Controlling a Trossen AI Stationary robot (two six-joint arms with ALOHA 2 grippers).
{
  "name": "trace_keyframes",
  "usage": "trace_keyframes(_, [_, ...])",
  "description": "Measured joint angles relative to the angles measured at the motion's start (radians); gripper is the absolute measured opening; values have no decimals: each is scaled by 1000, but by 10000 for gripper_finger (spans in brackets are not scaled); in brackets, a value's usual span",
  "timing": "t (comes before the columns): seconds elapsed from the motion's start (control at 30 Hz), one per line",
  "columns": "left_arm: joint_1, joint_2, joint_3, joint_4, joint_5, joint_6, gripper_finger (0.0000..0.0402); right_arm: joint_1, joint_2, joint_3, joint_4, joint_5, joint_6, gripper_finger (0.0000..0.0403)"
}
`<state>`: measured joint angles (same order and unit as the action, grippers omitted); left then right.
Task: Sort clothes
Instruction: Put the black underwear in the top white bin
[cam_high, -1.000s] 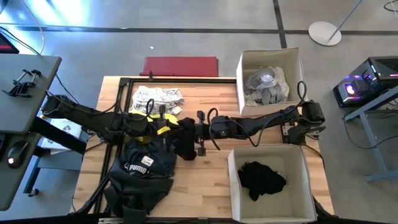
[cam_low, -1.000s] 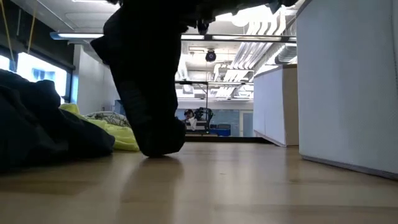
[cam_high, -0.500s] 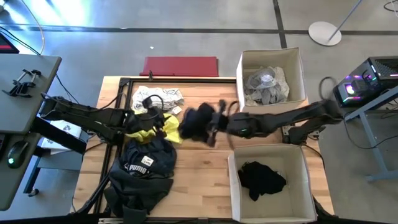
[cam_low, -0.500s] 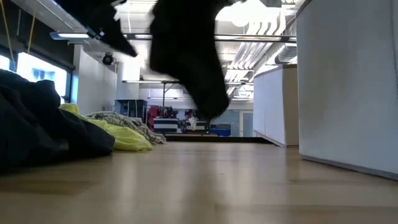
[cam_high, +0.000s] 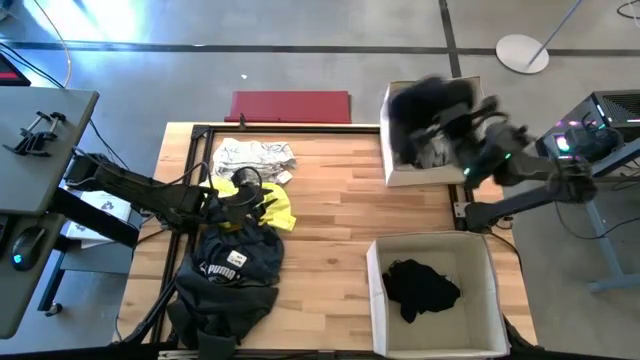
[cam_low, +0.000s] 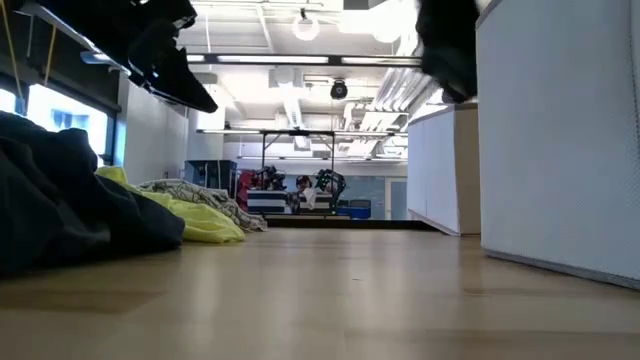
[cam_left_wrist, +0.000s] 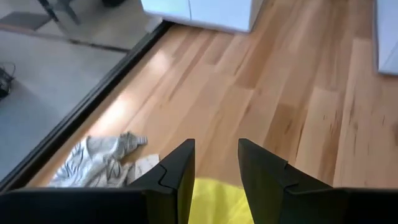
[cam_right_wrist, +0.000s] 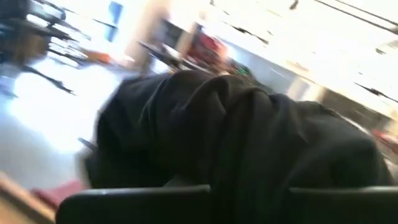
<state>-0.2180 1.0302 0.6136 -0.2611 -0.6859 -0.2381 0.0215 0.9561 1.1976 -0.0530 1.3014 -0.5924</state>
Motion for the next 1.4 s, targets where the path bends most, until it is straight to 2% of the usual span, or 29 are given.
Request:
trace_keyframes(0.1, [0, -1, 0, 44, -3, 39, 111, -105, -54, 0, -214, 1, 167, 1])
trace_keyframes(0.17, [0, -1, 0, 75, -2, 66, 111, -187, -71, 0, -397, -59, 336, 1])
trace_keyframes(0.23, [0, -1, 0, 109, -2, 90, 111, -285, -74, 0, -560, -216, 520, 1])
trace_keyframes(0.33, [0, -1, 0, 140, -2, 113, 111, -472, -38, 0, -709, -526, 710, 1])
trace_keyframes(0.4, [0, -1, 0, 162, -2, 124, 111, -587, 7, 0, -783, -691, 758, 1])
trace_keyframes(0.5, [0, -1, 0, 167, -2, 136, 111, -732, 91, 0, -888, -885, 798, 1])
trace_keyframes(0.6, [0, -1, 0, 169, -2, 138, 111, -840, 190, 0, -996, -1048, 802, 1])
trace_keyframes(0.67, [0, -1, 0, 169, -2, 138, 111, -887, 256, 0, -1067, -1112, 796, 1])
trace_keyframes(0.83, [0, -1, 0, 155, -2, 136, 111, -936, 402, 0, -1164, -1123, 759, 9])
trace_keyframes(1.07, [0, -1, 0, 128, 16, 109, 111, -941, 524, 1, -1158, -1092, 723, 28])
trace_keyframes(1.27, [0, -1, 0, 128, 17, 109, 111, -942, 532, 1, -1146, -1093, 714, 91])
trace_keyframes(1.4, [0, -1, 0, 125, 19, 101, 111, -943, 477, 0, -1146, -1097, 688, 135])
